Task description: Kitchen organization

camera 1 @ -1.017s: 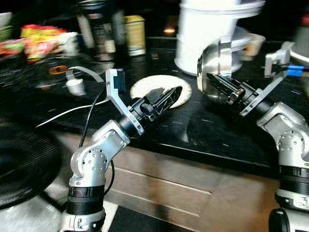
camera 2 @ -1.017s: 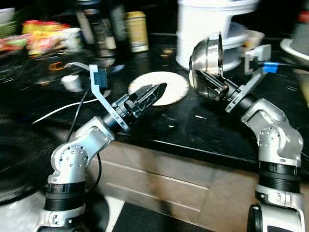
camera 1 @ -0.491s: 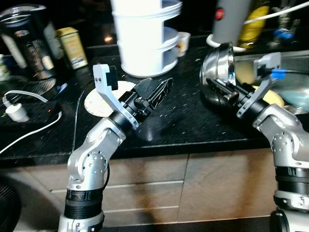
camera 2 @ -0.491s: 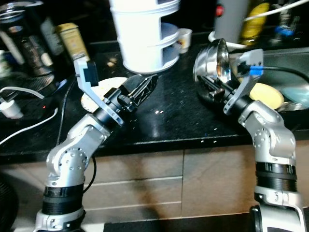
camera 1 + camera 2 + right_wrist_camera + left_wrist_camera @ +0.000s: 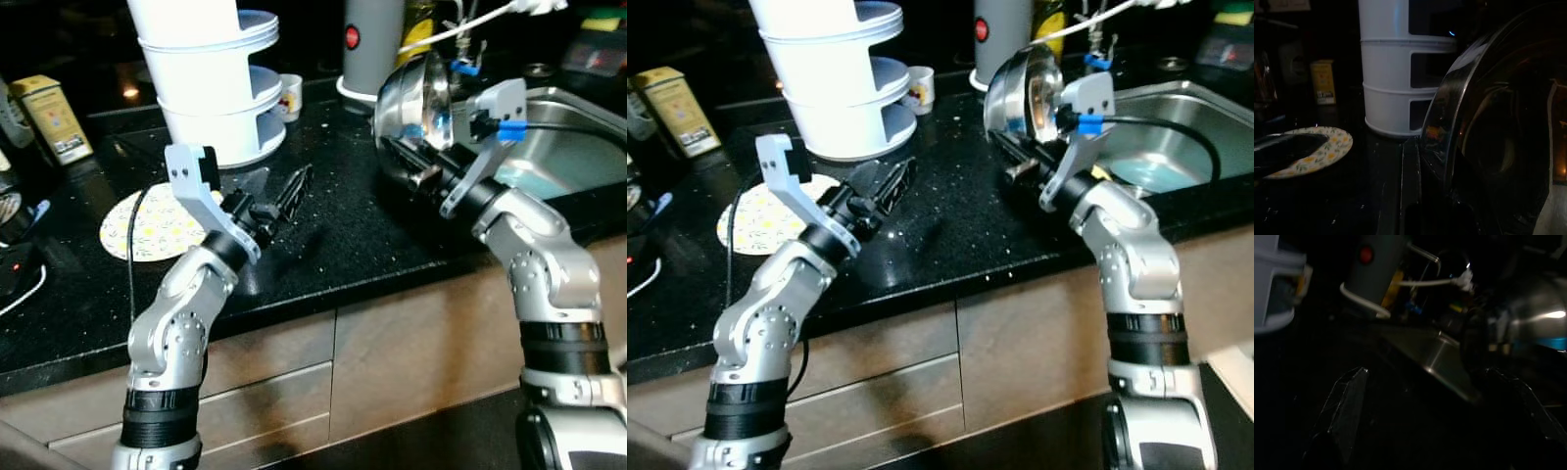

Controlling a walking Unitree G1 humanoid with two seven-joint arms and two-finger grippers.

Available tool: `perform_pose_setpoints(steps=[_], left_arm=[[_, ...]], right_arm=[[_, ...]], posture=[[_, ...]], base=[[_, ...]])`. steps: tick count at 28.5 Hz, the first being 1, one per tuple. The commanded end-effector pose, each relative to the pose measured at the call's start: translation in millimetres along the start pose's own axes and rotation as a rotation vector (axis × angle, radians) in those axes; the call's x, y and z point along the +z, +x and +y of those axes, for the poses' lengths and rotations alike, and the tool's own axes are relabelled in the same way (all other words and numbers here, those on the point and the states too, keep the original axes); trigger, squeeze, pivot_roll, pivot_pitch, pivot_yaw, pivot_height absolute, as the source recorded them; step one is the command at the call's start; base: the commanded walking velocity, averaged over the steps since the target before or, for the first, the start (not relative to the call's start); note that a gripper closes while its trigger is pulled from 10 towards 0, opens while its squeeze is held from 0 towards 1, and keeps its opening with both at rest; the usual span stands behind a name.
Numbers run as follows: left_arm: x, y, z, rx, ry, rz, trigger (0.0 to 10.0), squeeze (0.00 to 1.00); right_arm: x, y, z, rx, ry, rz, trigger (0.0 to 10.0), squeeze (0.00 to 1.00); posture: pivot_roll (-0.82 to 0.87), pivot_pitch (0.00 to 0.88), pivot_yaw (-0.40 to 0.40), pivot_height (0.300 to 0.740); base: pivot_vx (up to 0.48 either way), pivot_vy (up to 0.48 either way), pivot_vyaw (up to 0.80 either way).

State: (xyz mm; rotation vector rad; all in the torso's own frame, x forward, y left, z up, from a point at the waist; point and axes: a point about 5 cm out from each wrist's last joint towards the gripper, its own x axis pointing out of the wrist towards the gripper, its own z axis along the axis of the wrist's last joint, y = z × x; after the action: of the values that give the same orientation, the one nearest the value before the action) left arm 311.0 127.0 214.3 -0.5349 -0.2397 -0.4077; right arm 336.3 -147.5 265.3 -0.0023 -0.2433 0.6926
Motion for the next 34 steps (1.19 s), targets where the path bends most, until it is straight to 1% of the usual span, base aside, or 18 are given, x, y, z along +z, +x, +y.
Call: perform_pose_setpoints(steps=[1, 3, 8, 9, 14, 19, 20, 21, 23, 26, 29, 34], left_arm=[[-2, -3.6, 8.1, 0.036, 0.017, 0.003, 10.0, 0.00], [-3, -3.8, 8.3, 0.036, 0.021, 0.006, 10.0, 0.00], [-5, -4.0, 7.0, 0.037, 0.013, 0.007, 10.0, 0.00], [-6, -3.8, 6.4, 0.038, 0.014, 0.007, 10.0, 0.00], [-5, -0.8, 6.2, 0.038, 0.013, -0.001, 10.0, 0.00], [-2, 1.4, 6.4, 0.035, 0.013, -0.012, 10.0, 0.00], [-2, 1.6, 6.1, 0.033, 0.011, -0.014, 10.0, 0.00], [-1, 1.6, 6.1, 0.032, 0.010, -0.016, 10.0, 0.00], [-1, 1.6, 6.1, 0.032, 0.011, -0.017, 10.0, 0.00], [-1, 1.9, 5.4, 0.032, 0.009, -0.021, 10.0, 0.00], [-1, 2.4, 4.6, 0.029, 0.005, -0.024, 10.0, 0.00], [-1, 4.3, 3.9, 0.025, 0.002, -0.024, 10.0, 0.00]], right_arm=[[5, 5.2, 9.4, 0.036, -0.026, -0.029, 10.0, 0.00], [5, 5.6, 10.0, 0.038, -0.024, -0.030, 10.0, 0.00], [0, 6.4, 14.8, 0.053, -0.036, -0.018, 10.0, 0.00], [-2, 6.1, 18.3, 0.064, -0.041, -0.013, 10.0, 0.00], [-9, 5.8, 24.6, 0.079, -0.044, -0.002, 10.0, 0.00], [-10, 7.5, 27.5, 0.092, -0.052, 0.003, 10.0, 0.00], [-11, 7.3, 28.3, 0.100, -0.079, 0.006, 10.0, 0.00], [-11, 6.9, 28.7, 0.102, -0.087, 0.007, 10.0, 0.00], [-11, 5.6, 30.4, 0.118, -0.075, 0.001, 10.0, 0.00], [-10, 5.7, 31.9, 0.122, -0.107, 0.005, 10.0, 0.00], [-10, 6.5, 34.6, 0.140, -0.116, 0.010, 10.0, 0.00], [-9, 7.9, 33.0, 0.123, -0.121, 0.010, 10.0, 0.00]], posture=[[-0.04, 0.000, 0.043, 0.740], [-0.04, 0.000, 0.043, 0.740], [-0.04, 0.000, 0.047, 0.740], [-0.04, 0.000, 0.046, 0.740], [-0.03, 0.000, 0.042, 0.740], [-0.03, 0.000, 0.043, 0.740], [-0.03, 0.000, 0.043, 0.740], [-0.03, 0.000, 0.041, 0.740], [-0.03, 0.000, 0.041, 0.740], [-0.02, 0.000, 0.040, 0.740], [-0.03, 0.000, 0.039, 0.740], [-0.03, 0.000, 0.038, 0.740]], base=[[0.000, 0.000, 0.00], [0.000, 0.000, 0.00], [0.000, -0.305, 0.00], [0.000, -0.420, 0.00], [0.000, -0.422, 0.00], [0.000, -0.423, 0.00], [0.000, -0.420, 0.00], [0.000, -0.420, 0.00], [0.000, -0.424, 0.00], [0.000, -0.420, 0.72], [0.000, -0.419, 0.72], [0.000, -0.418, 0.73]])
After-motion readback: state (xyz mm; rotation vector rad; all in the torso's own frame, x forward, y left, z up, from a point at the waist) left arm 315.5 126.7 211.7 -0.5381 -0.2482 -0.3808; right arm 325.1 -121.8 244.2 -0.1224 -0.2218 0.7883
